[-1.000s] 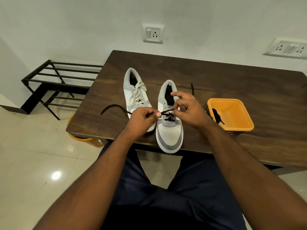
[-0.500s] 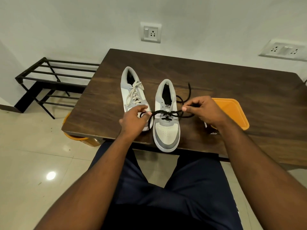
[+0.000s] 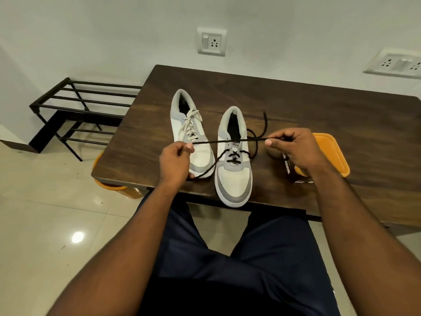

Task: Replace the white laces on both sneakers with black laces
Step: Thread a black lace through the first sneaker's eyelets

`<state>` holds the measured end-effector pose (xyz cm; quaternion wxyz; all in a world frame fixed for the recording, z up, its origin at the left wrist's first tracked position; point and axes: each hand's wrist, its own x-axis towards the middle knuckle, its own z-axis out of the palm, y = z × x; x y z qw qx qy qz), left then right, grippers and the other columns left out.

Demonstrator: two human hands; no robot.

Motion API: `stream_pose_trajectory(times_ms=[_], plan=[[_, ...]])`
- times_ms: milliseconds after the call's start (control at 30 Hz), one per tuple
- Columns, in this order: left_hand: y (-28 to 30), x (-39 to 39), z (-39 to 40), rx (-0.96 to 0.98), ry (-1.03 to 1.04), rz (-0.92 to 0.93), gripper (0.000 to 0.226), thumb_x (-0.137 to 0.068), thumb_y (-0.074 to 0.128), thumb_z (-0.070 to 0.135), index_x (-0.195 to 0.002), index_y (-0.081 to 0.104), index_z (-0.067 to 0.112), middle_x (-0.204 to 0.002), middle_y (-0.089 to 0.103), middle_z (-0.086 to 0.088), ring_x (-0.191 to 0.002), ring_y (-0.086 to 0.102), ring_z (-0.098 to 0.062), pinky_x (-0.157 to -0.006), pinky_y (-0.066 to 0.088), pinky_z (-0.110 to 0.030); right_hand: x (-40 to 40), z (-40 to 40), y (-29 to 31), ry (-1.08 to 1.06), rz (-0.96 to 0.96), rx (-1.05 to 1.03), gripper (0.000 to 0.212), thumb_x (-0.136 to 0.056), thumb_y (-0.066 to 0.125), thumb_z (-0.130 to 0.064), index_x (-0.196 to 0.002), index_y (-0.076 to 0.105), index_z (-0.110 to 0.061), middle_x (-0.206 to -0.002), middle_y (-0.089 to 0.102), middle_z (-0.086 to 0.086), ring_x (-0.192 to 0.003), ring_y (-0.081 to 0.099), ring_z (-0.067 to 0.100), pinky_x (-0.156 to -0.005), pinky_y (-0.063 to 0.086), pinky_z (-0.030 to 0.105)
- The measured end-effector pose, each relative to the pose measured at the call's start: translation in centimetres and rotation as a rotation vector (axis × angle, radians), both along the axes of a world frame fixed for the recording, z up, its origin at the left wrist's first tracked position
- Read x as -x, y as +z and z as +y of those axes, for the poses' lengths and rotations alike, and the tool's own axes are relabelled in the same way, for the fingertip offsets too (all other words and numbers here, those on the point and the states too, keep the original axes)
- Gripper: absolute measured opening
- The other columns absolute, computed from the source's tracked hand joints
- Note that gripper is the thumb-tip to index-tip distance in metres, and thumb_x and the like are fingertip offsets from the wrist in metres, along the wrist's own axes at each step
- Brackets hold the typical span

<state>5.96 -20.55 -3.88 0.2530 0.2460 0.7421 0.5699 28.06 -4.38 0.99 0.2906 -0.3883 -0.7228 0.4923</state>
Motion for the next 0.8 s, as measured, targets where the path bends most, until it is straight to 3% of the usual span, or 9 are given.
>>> stream_pose_trajectory(times_ms=[67, 133, 200, 267, 333, 400, 533, 700, 800], plan=[[0.0, 0.0, -0.1, 0.07, -0.048, 0.027, 0.018, -0.098, 0.058, 0.032, -0.091, 0.068, 0.019, -0.08, 0.063, -0.004, -0.067, 0.061, -0.023, -0.051, 0.05, -0.027, 0.5, -0.6, -0.2, 0.047, -0.054, -0.028, 0.015, -0.079, 0.075, -0.003, -0.093, 0.073, -0.002, -0.076, 0.068, 0.002, -0.06, 0.058, -0.006, -0.061, 0.045, 0.008], [0.2, -0.7, 0.1, 0.203, -0.11, 0.276, 0.035, -0.097, 0.053, 0.046, -0.12, 0.065, 0.022, -0.115, 0.066, -0.002, -0.102, 0.061, -0.023, -0.083, 0.049, -0.035, 1.5, -1.5, -0.7, 0.119, -0.09, -0.025, 0.011, -0.079, 0.075, -0.003, -0.089, 0.074, -0.009, -0.077, 0.07, 0.002, -0.065, 0.062, -0.003, -0.064, 0.047, 0.01], [1.1, -2.1, 0.8, 0.304, -0.177, 0.626, 0.047, -0.098, 0.044, 0.053, -0.14, 0.049, 0.032, -0.144, 0.049, 0.003, -0.134, 0.04, -0.022, -0.106, 0.028, -0.047, 2.7, -2.1, -1.3, 0.185, -0.099, -0.033, 0.013, -0.078, 0.076, -0.004, -0.085, 0.075, -0.015, -0.08, 0.073, 0.001, -0.074, 0.066, 0.005, -0.072, 0.053, 0.017], [1.9, -3.8, 1.9, 0.278, -0.323, 0.673, 0.046, -0.099, 0.041, 0.053, -0.142, 0.044, 0.038, -0.15, 0.041, 0.011, -0.144, 0.025, -0.018, -0.113, 0.009, -0.05, 3.6, -2.5, -1.8, 0.246, -0.086, -0.024, 0.01, -0.078, 0.076, -0.004, -0.087, 0.076, -0.009, -0.081, 0.074, 0.004, -0.078, 0.069, 0.011, -0.075, 0.055, 0.022], [1.9, -4.5, 2.7, 0.229, -0.458, 0.47, 0.036, -0.097, 0.049, 0.052, -0.125, 0.062, 0.034, -0.128, 0.063, 0.01, -0.13, 0.048, -0.014, -0.113, 0.011, -0.048, 4.1, -2.8, -1.9, 0.269, -0.068, -0.022, 0.013, -0.079, 0.075, -0.003, -0.091, 0.075, 0.0, -0.081, 0.074, 0.008, -0.076, 0.069, 0.011, -0.072, 0.054, 0.02], [1.7, -4.7, 2.8, 0.094, -0.505, 0.13, 0.024, -0.093, 0.064, 0.039, -0.096, 0.074, 0.017, -0.089, 0.074, 0.002, -0.087, 0.068, -0.012, -0.099, 0.044, -0.04, 4.0, -2.8, -1.7, 0.268, -0.061, -0.009, 0.013, -0.077, 0.077, -0.003, -0.089, 0.074, 0.002, -0.079, 0.073, 0.01, -0.074, 0.068, 0.011, -0.071, 0.055, 0.023], [1.2, -3.8, 2.2, -0.02, -0.212, -0.195, 0.018, -0.091, 0.069, 0.016, -0.078, 0.069, 0.003, -0.064, 0.063, -0.007, -0.046, 0.053, -0.007, -0.051, 0.045, -0.018, 2.2, -2.0, -1.9, 0.159, 0.022, 0.084, 0.013, -0.078, 0.074, 0.003, -0.089, 0.072, -0.003, -0.064, 0.068, -0.006, -0.055, 0.056, -0.001, -0.055, 0.045, 0.014], [0.0, -1.8, 2.0, 0.159, -0.091, -0.134, 0.024, -0.087, 0.073, 0.022, -0.072, 0.069, 0.004, -0.072, 0.068, -0.005, -0.06, 0.06, -0.013, -0.069, 0.053, -0.032, 1.2, -1.6, -3.0, 0.006, 0.068, 0.077, 0.018, -0.091, 0.062, -0.002, -0.103, 0.072, -0.012, -0.073, 0.071, -0.009, -0.06, 0.058, 0.0, -0.058, 0.047, 0.018], [0.5, -2.3, 2.1, 0.528, -0.092, 0.319, 0.025, -0.087, 0.063, 0.048, -0.1, 0.069, 0.027, -0.118, 0.063, 0.0, -0.11, 0.056, -0.023, -0.096, 0.035, -0.045, 2.2, -2.2, -3.6, -0.037, 0.074, 0.08, 0.019, -0.089, 0.064, 0.0, -0.097, 0.07, -0.016, -0.087, 0.071, 0.0, -0.07, 0.062, 0.003, -0.061, 0.05, 0.022]])
